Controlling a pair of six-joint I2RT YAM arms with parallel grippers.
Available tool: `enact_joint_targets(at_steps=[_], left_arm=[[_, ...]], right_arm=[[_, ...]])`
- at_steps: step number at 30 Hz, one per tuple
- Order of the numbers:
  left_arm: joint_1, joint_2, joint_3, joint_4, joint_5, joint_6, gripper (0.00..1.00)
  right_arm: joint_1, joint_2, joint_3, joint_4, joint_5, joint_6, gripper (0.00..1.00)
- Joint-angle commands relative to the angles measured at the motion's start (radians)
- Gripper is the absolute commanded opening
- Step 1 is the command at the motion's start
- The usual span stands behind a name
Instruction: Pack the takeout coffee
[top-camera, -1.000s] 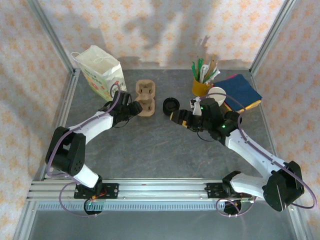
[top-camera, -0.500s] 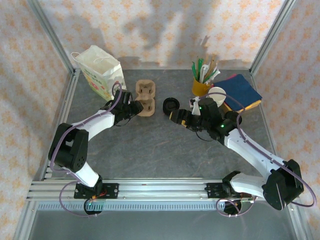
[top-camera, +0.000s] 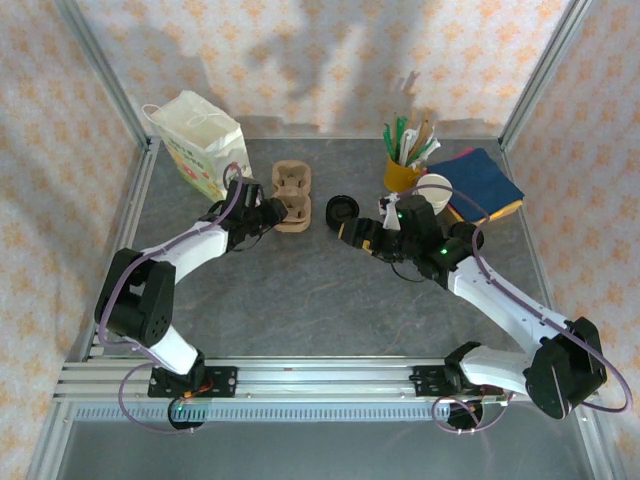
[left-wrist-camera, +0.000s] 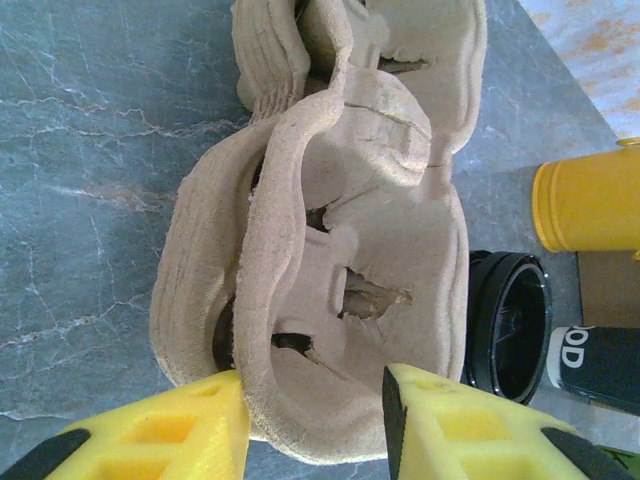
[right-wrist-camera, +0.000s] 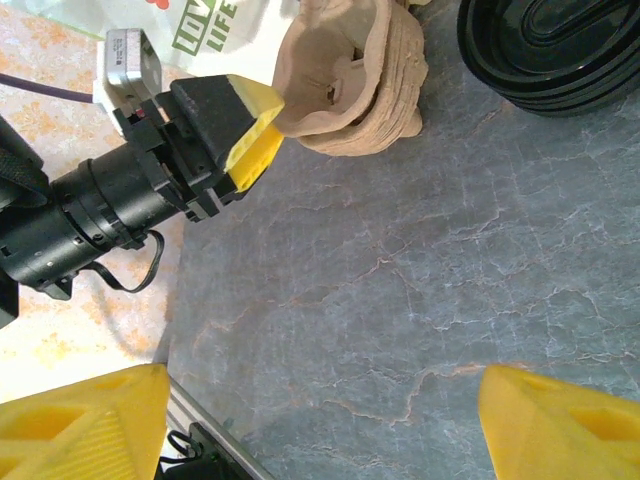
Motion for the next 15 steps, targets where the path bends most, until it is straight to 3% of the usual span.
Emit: enact_joint_targets(at_steps=[1, 15], left_arm=[[0.013, -0.04, -0.008, 0.049, 0.005, -0.012, 0.37], [0.024, -0.054, -0.005, 0.07, 0.007, -0.015, 0.24]], right_arm=[[0.006, 0.007, 0.019, -0.005, 0.025, -0.004, 0.8], [0.006, 0.01, 0.013, -0.007, 0.033, -0.007, 0.8]])
